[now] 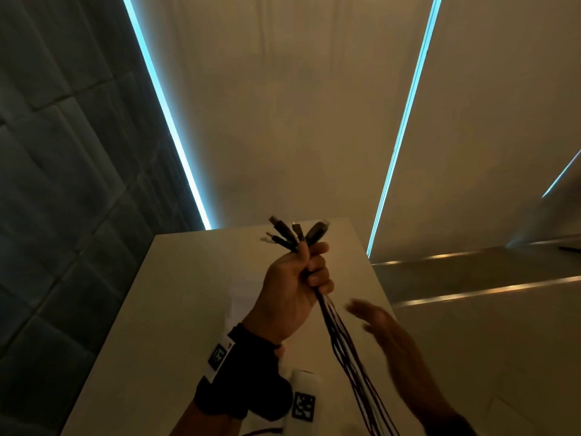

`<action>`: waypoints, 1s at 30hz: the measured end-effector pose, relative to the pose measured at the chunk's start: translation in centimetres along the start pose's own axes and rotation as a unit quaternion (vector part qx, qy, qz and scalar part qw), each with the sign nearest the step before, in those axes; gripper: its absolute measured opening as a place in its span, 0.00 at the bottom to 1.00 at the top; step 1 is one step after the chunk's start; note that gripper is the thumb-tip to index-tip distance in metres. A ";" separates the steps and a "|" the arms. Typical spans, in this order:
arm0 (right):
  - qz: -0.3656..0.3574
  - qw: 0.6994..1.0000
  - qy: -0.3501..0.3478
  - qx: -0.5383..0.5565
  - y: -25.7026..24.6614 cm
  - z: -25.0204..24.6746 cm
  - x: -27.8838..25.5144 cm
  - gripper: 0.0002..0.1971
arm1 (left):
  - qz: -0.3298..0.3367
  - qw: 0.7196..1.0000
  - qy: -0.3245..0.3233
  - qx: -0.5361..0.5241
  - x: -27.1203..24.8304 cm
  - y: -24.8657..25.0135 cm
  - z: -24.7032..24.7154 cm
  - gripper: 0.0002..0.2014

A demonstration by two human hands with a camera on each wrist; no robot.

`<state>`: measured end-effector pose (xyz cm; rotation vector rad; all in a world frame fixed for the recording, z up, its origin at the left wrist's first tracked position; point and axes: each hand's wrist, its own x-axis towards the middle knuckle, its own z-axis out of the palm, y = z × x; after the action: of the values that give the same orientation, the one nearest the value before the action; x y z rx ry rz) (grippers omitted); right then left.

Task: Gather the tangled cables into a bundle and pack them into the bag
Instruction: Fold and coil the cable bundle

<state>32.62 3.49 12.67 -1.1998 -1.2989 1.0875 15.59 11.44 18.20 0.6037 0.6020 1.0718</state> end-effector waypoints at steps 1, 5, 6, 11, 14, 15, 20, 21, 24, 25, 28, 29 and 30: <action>0.024 1.000 -0.015 0.001 -1.3 2.9 0.8 0.27 | -0.004 1.000 -0.005 -0.001 0.0 -0.1 0.3 0.16; 0.077 0.989 -0.079 0.095 -1.4 6.9 2.2 0.30 | 0.027 0.999 -0.008 0.036 0.2 1.0 -0.2 0.15; 0.097 0.987 -0.085 0.100 -1.2 6.8 2.0 0.29 | 0.029 0.999 -0.006 0.039 0.3 1.4 -0.7 0.16; 0.181 0.968 -0.162 0.054 1.8 6.2 -0.2 0.27 | 0.022 1.000 0.017 -0.007 0.9 3.2 -3.3 0.16; 0.169 0.964 -0.205 -0.021 2.4 4.8 -3.6 0.30 | 0.054 0.997 0.044 -0.027 1.7 4.4 -5.3 0.14; 0.152 0.966 -0.202 -0.057 2.2 4.2 -4.9 0.29 | 0.061 0.996 0.055 -0.020 1.7 4.7 -5.9 0.15; 0.057 0.963 -0.206 -0.167 -3.9 -0.4 -5.2 0.22 | 0.056 0.992 0.088 0.075 0.6 4.3 -7.6 0.16; 0.019 0.959 -0.213 -0.189 -5.2 -1.1 -4.4 0.19 | 0.055 0.990 0.084 0.100 0.2 4.0 -7.5 0.15; -0.075 0.959 -0.150 -0.230 -8.5 -2.7 -2.1 0.13 | 0.039 0.984 0.051 0.168 -1.3 2.6 -6.4 0.14; -0.111 0.954 -0.128 -0.246 -9.5 -2.9 -1.4 0.13 | 0.031 0.981 0.036 0.189 -1.8 2.1 -5.8 0.15; -0.182 0.936 -0.072 -0.293 -11.8 -2.8 1.3 0.17 | 0.005 0.974 -0.008 0.225 -3.5 1.2 -4.1 0.19; -0.195 0.931 -0.064 -0.303 -12.1 -2.8 2.3 0.17 | -0.007 0.974 -0.027 0.225 -4.0 1.0 -3.6 0.20; -0.203 0.926 -0.061 -0.312 -12.2 -2.8 3.3 0.17 | -0.020 0.974 -0.047 0.222 -4.5 1.0 -3.1 0.21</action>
<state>34.50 5.52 25.35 -1.2356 -1.9769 0.4531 11.17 8.12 17.43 1.0220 0.7747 0.8679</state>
